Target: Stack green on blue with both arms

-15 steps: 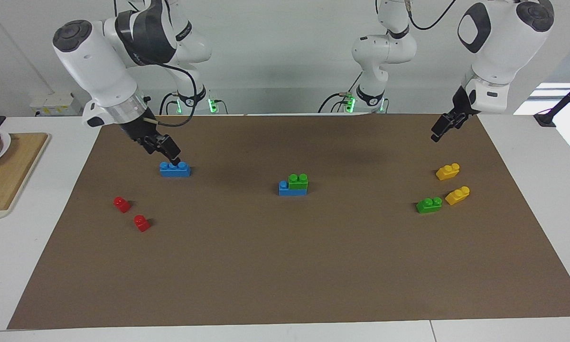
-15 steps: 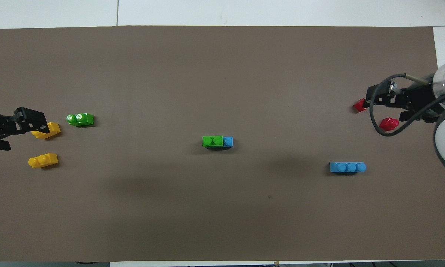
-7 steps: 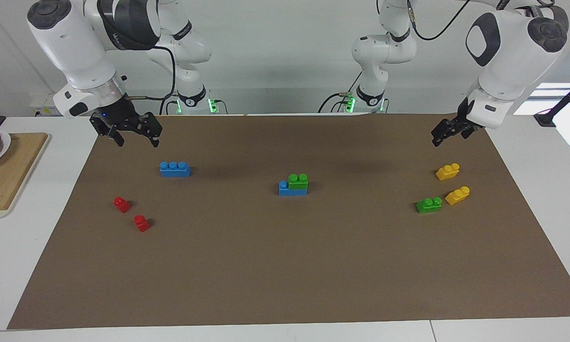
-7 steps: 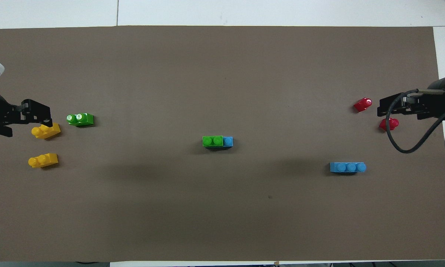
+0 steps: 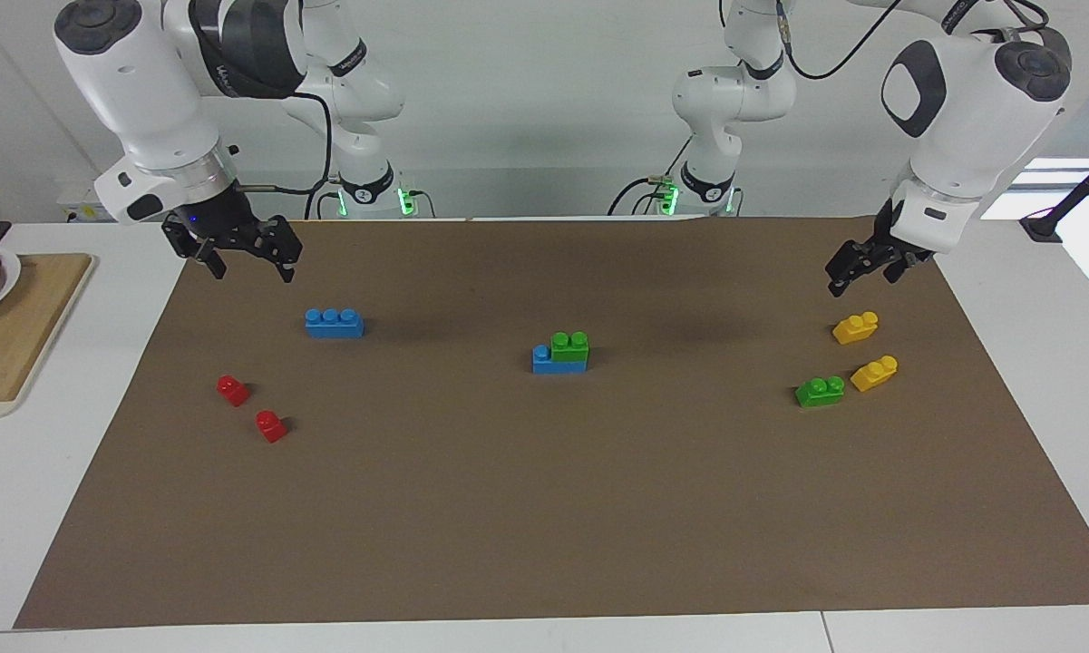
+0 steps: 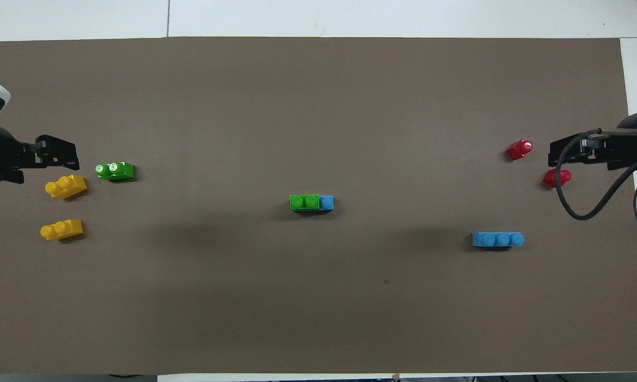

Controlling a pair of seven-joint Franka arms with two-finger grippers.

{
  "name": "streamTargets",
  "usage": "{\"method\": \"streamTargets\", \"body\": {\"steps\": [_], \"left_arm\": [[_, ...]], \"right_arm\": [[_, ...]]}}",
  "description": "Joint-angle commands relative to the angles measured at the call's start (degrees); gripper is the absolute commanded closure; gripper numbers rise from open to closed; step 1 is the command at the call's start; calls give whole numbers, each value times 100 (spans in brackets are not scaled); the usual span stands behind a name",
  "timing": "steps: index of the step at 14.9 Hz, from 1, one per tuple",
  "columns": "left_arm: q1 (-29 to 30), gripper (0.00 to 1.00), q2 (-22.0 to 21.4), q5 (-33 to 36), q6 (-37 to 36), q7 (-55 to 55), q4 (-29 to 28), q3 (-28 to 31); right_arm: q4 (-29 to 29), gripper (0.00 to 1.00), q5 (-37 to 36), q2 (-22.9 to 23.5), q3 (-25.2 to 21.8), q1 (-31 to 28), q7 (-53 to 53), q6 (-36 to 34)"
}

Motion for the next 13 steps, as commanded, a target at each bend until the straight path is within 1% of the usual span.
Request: {"method": "streamTargets", "body": {"steps": [1,5,6,9,11,13], "left_arm": [[43,0,-174,41,86,150,-198,-32],[-1,0,-139,68,33,966,-189,-23],[25,0,-130,50,33,985,-172,-32],[-28,0,1,-46,-257,1002,153,-58],[-28,0,-7,-72,-231,1011,127,-85],[51,0,-16,-248,-169,1011,136,-50]], "right_arm": [[58,0,-102,-8,36,-64,-129,-127],[58,0,-49,-8,36,-72,-129,-91],[58,0,-49,-8,36,-72,-129,-109],[58,0,-49,-8,36,-72,-121,-83],[58,0,-49,-8,36,-72,-120,-83],[58,0,-40,-8,36,-72,-120,-91]]}}
